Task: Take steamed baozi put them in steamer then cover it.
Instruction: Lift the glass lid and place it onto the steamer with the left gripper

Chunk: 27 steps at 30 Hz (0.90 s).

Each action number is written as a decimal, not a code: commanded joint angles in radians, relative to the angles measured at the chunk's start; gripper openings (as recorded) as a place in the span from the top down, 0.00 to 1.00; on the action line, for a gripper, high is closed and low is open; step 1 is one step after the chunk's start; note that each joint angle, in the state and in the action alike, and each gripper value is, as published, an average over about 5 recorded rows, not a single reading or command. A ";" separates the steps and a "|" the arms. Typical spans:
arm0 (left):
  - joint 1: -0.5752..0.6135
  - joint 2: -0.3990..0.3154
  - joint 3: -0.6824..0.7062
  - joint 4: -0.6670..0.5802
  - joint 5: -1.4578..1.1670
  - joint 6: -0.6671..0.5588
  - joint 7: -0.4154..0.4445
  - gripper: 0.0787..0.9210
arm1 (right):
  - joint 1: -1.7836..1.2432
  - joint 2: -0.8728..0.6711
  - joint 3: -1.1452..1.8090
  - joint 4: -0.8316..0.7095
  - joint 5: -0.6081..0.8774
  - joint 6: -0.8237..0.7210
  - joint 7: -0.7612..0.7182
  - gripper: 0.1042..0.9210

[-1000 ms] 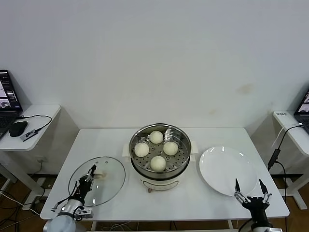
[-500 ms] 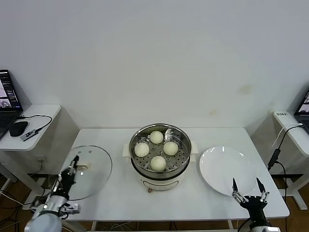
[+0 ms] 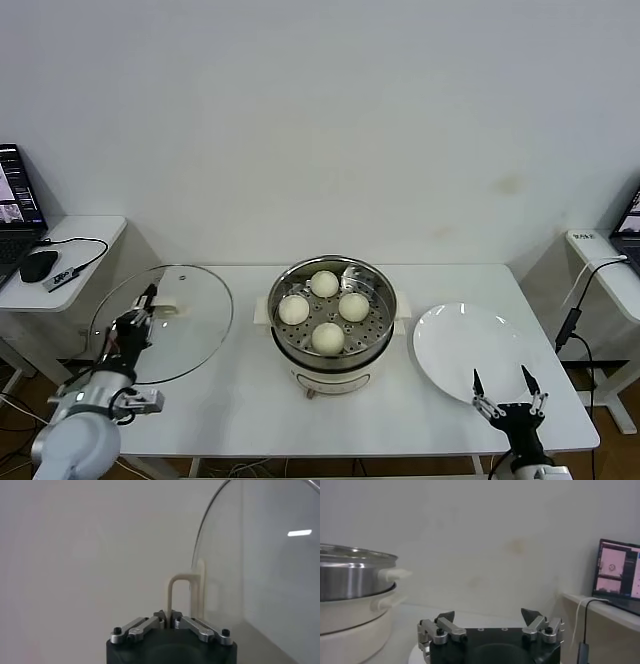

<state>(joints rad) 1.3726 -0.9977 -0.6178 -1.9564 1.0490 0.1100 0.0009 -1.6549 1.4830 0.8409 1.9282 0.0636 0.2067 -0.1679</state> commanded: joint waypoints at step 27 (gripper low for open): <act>-0.519 -0.457 0.675 0.142 0.362 0.430 0.306 0.93 | 0.053 0.032 -0.035 -0.062 -0.181 -0.026 0.027 0.12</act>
<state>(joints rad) 0.9271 -1.2984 -0.0421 -1.8852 1.3348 0.4705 0.2645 -1.6079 1.5095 0.8108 1.8767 -0.0900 0.1810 -0.1451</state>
